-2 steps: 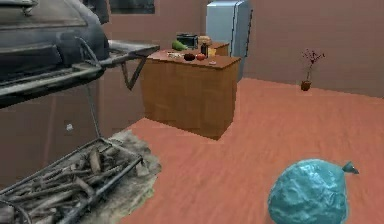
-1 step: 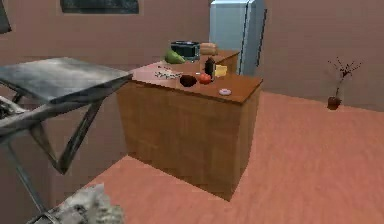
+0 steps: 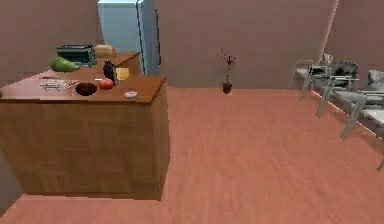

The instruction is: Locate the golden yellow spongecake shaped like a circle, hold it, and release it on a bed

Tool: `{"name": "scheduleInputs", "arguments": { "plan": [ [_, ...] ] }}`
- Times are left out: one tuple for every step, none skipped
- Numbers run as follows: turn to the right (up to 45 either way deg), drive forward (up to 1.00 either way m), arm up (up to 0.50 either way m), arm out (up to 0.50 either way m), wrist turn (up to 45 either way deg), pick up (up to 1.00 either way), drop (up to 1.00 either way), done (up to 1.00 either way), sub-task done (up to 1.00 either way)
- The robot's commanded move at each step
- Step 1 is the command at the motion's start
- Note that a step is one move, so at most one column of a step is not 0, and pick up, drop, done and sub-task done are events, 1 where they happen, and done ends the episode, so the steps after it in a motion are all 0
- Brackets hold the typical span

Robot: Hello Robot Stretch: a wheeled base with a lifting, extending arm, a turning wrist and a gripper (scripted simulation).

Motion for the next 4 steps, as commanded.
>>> {"name": "scheduleInputs", "arguments": {
  "plan": [
    [0.0, 1.0, 0.0, 0.0, 0.0, 0.0, 0.0, 0.0, 0.0],
    [33.0, 0.0, 0.0, 0.0, 0.0, 0.0, 0.0, 0.0, 0.0],
    [0.0, 0.05, 0.0, 0.0, 0.0, 0.0, 0.0, 0.0, 0.0],
    [-45.0, 0.0, 0.0, 0.0, 0.0, 0.0, 0.0, 0.0, 0.0]
  ]
}}
